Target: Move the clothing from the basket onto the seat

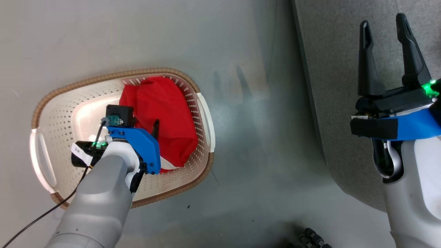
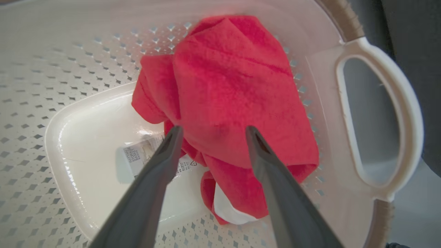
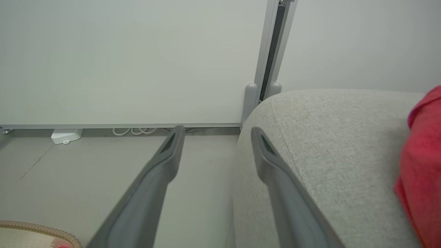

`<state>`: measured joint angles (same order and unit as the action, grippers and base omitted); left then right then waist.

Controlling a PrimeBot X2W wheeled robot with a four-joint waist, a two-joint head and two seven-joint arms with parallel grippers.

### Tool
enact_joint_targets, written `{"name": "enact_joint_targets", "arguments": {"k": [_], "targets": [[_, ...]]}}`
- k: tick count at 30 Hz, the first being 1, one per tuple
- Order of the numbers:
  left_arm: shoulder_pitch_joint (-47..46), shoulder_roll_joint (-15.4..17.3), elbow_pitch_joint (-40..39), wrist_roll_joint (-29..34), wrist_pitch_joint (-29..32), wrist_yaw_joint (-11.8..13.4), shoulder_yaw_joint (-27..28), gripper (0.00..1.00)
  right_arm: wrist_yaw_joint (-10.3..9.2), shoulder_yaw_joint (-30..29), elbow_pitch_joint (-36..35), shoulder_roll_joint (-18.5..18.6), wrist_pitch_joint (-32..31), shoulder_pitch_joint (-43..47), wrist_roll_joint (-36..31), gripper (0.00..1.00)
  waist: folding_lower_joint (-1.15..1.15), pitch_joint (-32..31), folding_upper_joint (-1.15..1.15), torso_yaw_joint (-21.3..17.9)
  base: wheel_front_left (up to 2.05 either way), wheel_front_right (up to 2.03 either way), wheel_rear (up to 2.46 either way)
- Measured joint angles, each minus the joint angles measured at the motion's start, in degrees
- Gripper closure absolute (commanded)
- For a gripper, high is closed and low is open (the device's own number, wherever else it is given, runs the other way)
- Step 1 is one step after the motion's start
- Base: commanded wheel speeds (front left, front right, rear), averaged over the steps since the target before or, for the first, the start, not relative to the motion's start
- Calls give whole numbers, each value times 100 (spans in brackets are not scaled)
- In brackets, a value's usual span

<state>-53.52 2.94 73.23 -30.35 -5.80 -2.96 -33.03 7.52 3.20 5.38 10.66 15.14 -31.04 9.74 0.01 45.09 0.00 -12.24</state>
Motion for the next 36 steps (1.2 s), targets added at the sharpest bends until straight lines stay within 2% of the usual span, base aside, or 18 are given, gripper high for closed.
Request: {"name": "enact_joint_targets", "arguments": {"k": [9, 26, 27, 29, 30, 36], "targets": [[-210, 38, 41, -211, 216, 26, 120, 0, 0, -19, -104, 13, -1, -118, 14, 0, 0, 504, 0, -29, 0, 0, 0], [-594, -10, 54, -389, 378, -185, -94, 0, 0, -14, -208, 65, 1, -316, 59, 0, 0, 1151, 0, 31, 0, 0, 0], [-597, -11, 54, -388, 427, -210, -142, 58, 0, -13, -209, 64, 1, -323, 70, 0, 0, 1160, 0, 24, 0, 0, 0], [-598, -19, 51, -396, 433, -243, -198, 58, 0, -20, -219, 64, 2, -324, 71, 0, -1, 1179, 0, 24, 0, 0, 0], [-600, -18, 47, -409, 417, -258, -216, 100, 0, -25, -222, 64, 3, -325, 71, 0, 0, 1184, 0, 26, 0, 0, 0], [-603, -15, 7, -521, 391, -291, -336, 100, 0, -41, -203, 60, 4, -326, 70, 0, -1, 1164, 0, 41, 0, 0, 0]]}}
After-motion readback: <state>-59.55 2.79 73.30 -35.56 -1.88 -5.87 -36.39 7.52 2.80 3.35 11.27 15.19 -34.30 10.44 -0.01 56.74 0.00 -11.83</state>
